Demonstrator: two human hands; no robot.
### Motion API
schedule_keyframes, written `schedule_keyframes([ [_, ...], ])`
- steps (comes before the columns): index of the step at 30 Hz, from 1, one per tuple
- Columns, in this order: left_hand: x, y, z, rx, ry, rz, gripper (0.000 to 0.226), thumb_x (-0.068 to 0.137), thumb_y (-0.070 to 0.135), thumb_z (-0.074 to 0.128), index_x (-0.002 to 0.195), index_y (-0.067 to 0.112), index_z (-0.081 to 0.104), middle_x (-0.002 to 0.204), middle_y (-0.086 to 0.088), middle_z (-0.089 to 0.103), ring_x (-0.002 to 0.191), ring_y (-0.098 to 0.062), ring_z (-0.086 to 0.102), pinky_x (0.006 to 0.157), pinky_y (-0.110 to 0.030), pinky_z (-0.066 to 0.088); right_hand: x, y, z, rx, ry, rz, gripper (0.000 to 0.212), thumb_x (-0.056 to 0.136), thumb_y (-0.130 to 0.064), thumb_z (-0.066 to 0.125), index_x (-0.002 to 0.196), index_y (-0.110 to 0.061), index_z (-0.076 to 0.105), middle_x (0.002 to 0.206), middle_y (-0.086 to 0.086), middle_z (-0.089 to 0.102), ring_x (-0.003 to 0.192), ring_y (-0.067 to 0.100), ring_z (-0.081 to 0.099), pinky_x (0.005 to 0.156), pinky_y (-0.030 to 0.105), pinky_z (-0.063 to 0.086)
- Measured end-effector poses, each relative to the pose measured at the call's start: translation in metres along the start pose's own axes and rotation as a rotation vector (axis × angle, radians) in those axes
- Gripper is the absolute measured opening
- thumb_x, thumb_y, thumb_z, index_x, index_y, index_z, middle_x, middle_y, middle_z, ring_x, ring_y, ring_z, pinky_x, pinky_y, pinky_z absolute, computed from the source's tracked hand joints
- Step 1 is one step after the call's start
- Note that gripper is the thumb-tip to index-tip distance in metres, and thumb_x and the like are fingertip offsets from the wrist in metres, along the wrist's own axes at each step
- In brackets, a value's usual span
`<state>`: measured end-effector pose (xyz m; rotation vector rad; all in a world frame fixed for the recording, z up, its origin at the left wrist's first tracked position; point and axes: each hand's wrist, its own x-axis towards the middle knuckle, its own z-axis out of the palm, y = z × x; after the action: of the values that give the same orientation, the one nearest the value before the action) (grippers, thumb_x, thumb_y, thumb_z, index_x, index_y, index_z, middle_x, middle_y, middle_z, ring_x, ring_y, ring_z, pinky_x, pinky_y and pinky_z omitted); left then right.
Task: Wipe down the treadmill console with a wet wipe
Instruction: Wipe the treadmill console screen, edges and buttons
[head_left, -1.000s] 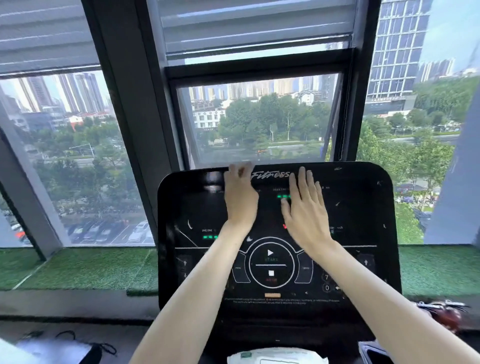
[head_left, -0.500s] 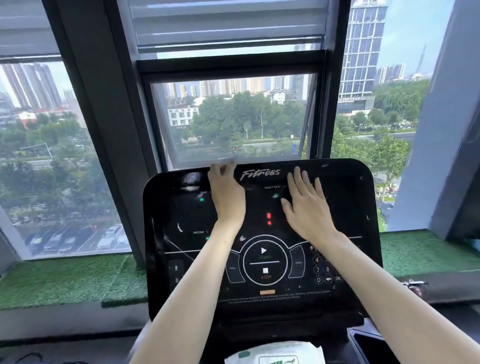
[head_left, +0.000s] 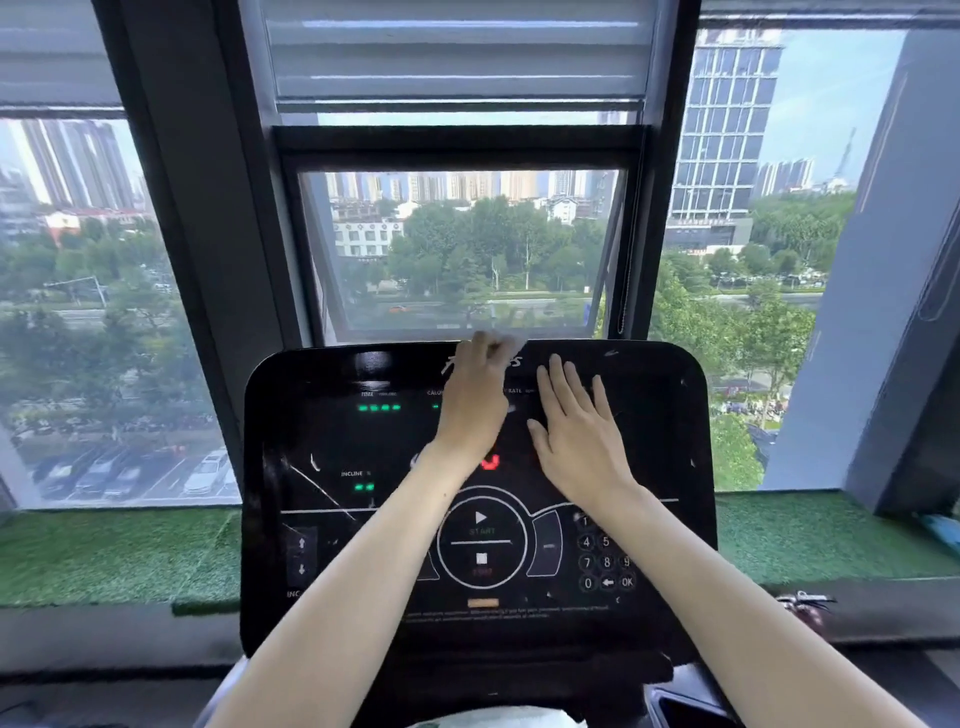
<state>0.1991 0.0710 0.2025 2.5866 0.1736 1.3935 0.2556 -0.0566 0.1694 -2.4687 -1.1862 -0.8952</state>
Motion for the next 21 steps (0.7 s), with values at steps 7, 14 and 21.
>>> schedule_keyframes([
  [7, 0.008, 0.014, 0.010, 0.005, 0.187, -0.302, 0.056, 0.083, -0.013, 0.045, 0.131, 0.015, 0.052, 0.112, -0.003, 0.046, 0.105, -0.018, 0.045, 0.085, -0.018, 0.037, 0.001, 0.014, -0.005, 0.116, -0.051, -0.076, 0.063, 0.098, -0.037, 0.035, 0.150, -0.009, 0.012, 0.159, 0.007, 0.002, 0.146, 0.019, -0.001, 0.118, 0.038, -0.005],
  [14, 0.007, 0.011, 0.011, -0.033, 0.292, -0.478, 0.052, 0.089, -0.009, 0.045, 0.132, 0.017, 0.052, 0.110, -0.003, 0.045, 0.099, -0.016, 0.049, 0.075, -0.014, 0.038, -0.010, 0.052, -0.015, 0.121, 0.036, -0.036, 0.060, 0.101, -0.037, 0.026, 0.150, -0.008, 0.007, 0.158, 0.007, -0.004, 0.144, 0.014, -0.012, 0.117, 0.031, -0.008],
  [21, 0.007, 0.020, 0.027, 0.071, 0.102, -0.242, 0.060, 0.083, -0.013, 0.045, 0.134, 0.018, 0.049, 0.118, -0.005, 0.048, 0.113, -0.021, 0.044, 0.079, -0.019, 0.040, -0.019, 0.066, -0.008, 0.146, 0.014, 0.100, 0.064, 0.101, -0.039, 0.024, 0.148, 0.000, 0.007, 0.157, 0.019, 0.001, 0.145, 0.025, -0.004, 0.118, 0.036, -0.004],
])
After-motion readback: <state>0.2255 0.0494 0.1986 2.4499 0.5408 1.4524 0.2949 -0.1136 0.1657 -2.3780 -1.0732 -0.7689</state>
